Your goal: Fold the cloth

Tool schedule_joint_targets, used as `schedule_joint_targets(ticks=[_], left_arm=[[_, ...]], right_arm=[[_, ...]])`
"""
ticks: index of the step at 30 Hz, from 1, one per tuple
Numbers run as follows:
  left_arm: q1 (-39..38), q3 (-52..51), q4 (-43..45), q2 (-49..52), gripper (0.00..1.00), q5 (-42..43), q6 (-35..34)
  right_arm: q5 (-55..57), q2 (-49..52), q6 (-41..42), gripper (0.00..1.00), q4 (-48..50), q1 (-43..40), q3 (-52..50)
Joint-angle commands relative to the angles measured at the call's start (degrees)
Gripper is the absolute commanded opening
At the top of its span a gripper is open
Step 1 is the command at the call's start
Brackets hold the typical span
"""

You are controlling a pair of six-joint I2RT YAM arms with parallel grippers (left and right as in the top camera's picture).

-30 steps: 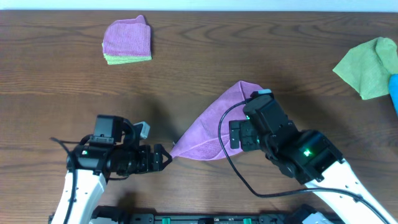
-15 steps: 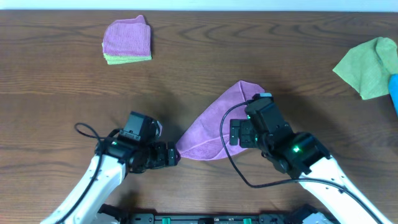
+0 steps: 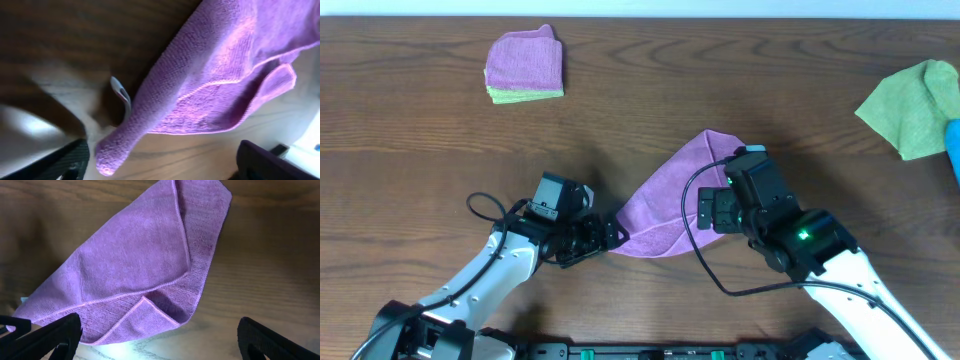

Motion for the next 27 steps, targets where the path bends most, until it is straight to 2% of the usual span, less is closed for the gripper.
schedule_joint_targets(ticks=[1, 2, 5, 7, 8, 10, 12, 15, 22, 27], left_arm=[[-0.13, -0.04, 0.61, 0.24, 0.77, 2.05, -2.29], [-0.13, -0.04, 0.87, 0.22, 0.74, 2.1, -2.97], [-0.13, -0.04, 0.98, 0.22, 0.74, 2.32, -4.48], [-0.13, -0.04, 1.18, 0.24, 0.69, 2.25, -4.85], [-0.13, -0.04, 1.42, 0.22, 0.7, 2.12, -4.85], [-0.13, -0.02, 1.73, 0.22, 0.82, 2.1, -5.53], [-0.13, -0.02, 1.7, 0.22, 0.79, 2.58, -6.56], [-0.13, -0.04, 0.79, 0.22, 0.85, 4.94, -8.04], [-0.13, -0.02, -0.04, 0.22, 0.85, 10.45, -11.04], [-0.13, -0.04, -0.63, 0.22, 0.85, 6.47, -11.76]], right_arm=[[0.55, -0.52, -1.68, 0.99, -0.04, -0.35, 0.33], [0.55, -0.52, -1.88, 0.99, -0.07, -0.35, 0.33], [0.74, -0.5, -2.12, 0.99, -0.09, -0.35, 0.31], [0.79, -0.5, -2.12, 0.99, -0.07, -0.35, 0.31], [0.79, -0.5, -2.14, 0.99, -0.09, -0.35, 0.31], [0.79, -0.5, -2.58, 0.99, -0.07, -0.35, 0.22], [0.76, -0.5, -2.58, 0.99, -0.11, -0.35, 0.11], [0.81, -0.5, -2.8, 0.99, -0.7, -0.35, 0.09], [1.4, -0.5, -2.78, 0.98, -0.92, -0.35, 0.07], [1.84, -0.5, -3.15, 0.99, -0.96, -0.35, 0.07]])
